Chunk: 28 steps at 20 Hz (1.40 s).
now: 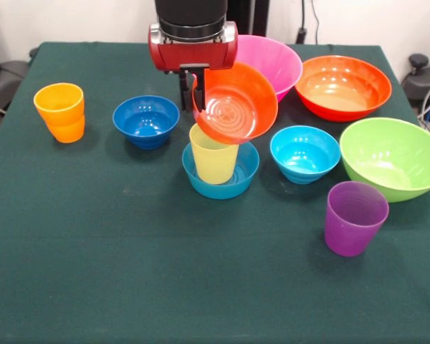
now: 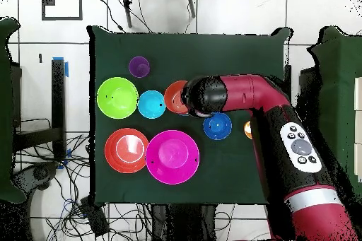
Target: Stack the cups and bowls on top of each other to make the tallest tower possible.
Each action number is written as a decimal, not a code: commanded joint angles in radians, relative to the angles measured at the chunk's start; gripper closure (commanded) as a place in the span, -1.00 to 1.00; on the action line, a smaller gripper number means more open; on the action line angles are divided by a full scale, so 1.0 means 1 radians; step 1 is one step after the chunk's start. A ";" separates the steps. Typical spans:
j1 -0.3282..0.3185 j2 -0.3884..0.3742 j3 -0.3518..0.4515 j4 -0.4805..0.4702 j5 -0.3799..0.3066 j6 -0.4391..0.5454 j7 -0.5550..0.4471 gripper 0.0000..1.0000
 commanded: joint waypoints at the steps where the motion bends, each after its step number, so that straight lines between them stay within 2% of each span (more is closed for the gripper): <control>1: 0.033 0.053 -0.049 -0.009 -0.061 -0.071 0.037 1.00; 14: 0.064 0.112 -0.058 -0.158 -0.035 0.001 0.004 1.00; 19: 0.060 0.092 -0.066 -0.120 -0.034 -0.024 0.013 1.00; 28: 0.064 0.083 -0.069 -0.117 -0.027 -0.015 0.012 1.00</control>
